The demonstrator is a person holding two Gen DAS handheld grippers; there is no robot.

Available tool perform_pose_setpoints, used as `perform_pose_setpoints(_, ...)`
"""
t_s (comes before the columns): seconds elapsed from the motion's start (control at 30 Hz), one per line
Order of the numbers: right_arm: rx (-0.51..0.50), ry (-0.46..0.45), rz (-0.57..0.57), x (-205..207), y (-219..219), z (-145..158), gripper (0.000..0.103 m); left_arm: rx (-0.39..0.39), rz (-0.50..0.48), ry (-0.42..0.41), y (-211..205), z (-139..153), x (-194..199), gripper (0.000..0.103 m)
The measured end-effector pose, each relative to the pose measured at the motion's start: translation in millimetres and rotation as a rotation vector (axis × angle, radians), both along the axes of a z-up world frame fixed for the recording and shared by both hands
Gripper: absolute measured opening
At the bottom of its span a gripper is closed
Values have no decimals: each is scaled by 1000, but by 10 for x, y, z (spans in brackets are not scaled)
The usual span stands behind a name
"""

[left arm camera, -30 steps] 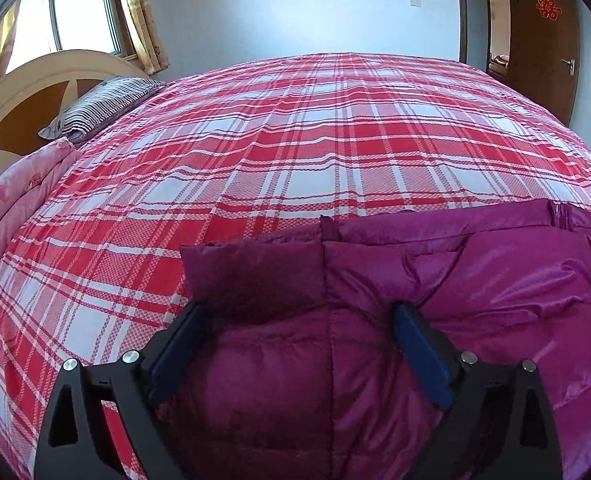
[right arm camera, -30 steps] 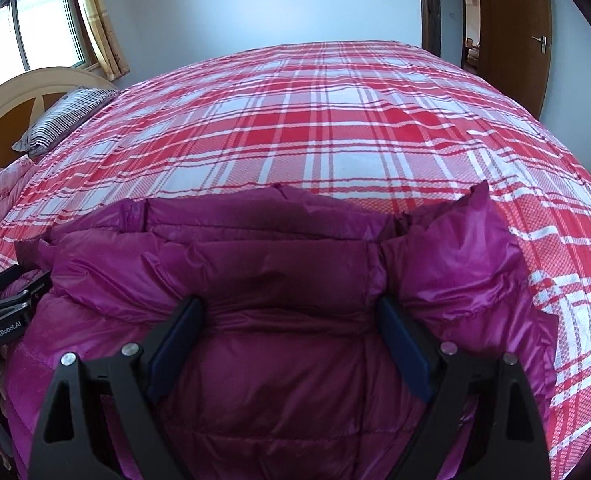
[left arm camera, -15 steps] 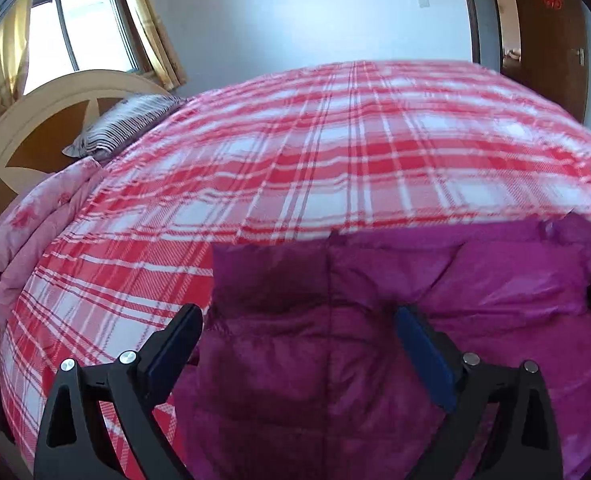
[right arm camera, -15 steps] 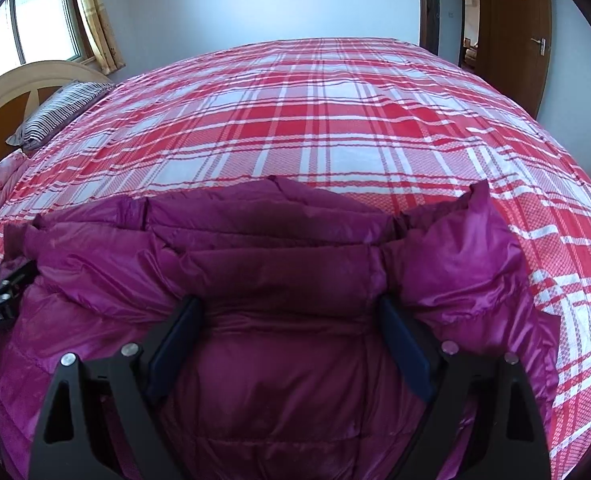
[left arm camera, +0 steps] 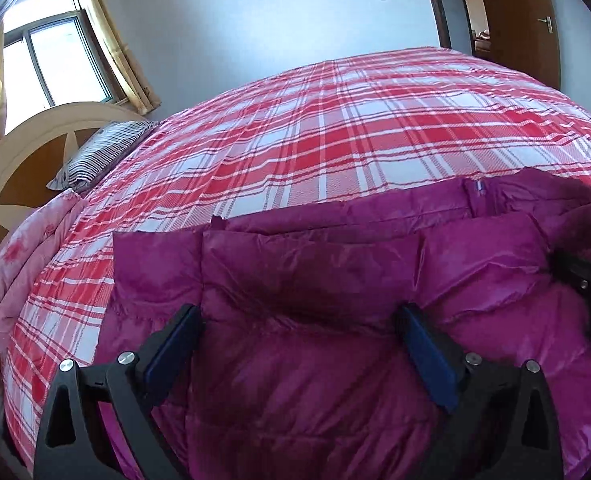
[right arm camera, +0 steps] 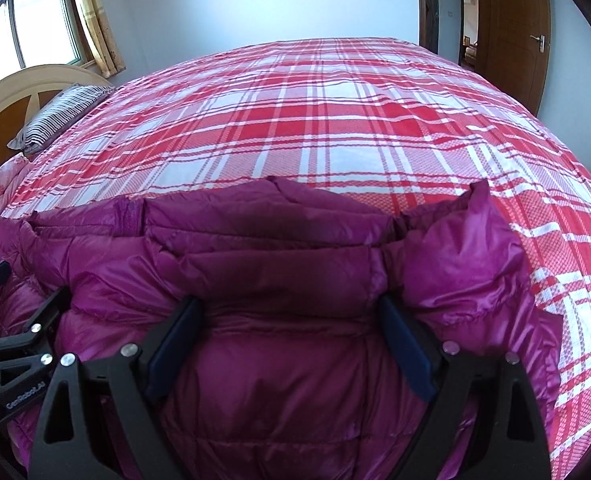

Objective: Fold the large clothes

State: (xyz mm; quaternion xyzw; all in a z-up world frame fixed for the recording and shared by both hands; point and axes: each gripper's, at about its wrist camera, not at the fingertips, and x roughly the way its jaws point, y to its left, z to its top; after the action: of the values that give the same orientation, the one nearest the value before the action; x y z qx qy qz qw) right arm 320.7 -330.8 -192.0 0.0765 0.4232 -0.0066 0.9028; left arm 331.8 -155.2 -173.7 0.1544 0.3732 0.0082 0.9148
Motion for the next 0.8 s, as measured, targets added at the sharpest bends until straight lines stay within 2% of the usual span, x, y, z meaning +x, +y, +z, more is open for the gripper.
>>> perform_pose_setpoints(0.17,-2,-4,-1,-10,6,9,92,7,8,2,-6,-60,5,102)
perform_pose_setpoints(0.27,14,-27,-10,-67,-26,71,87,28,12,-12,-39,-87,-2,102)
perform_pose_setpoints(0.43,97,-110,-106,-320,-328,282,69,44,20,-30,-59,-105,7,102)
perform_pose_setpoints(0.53,85,-59,-120,-318,-465,201,54,62,20,-26,-95,-112,26,102)
perform_pose_setpoints(0.8,66,-21,-123,-245,-501,53,52,53,20,-23,-90,-111,29,102)
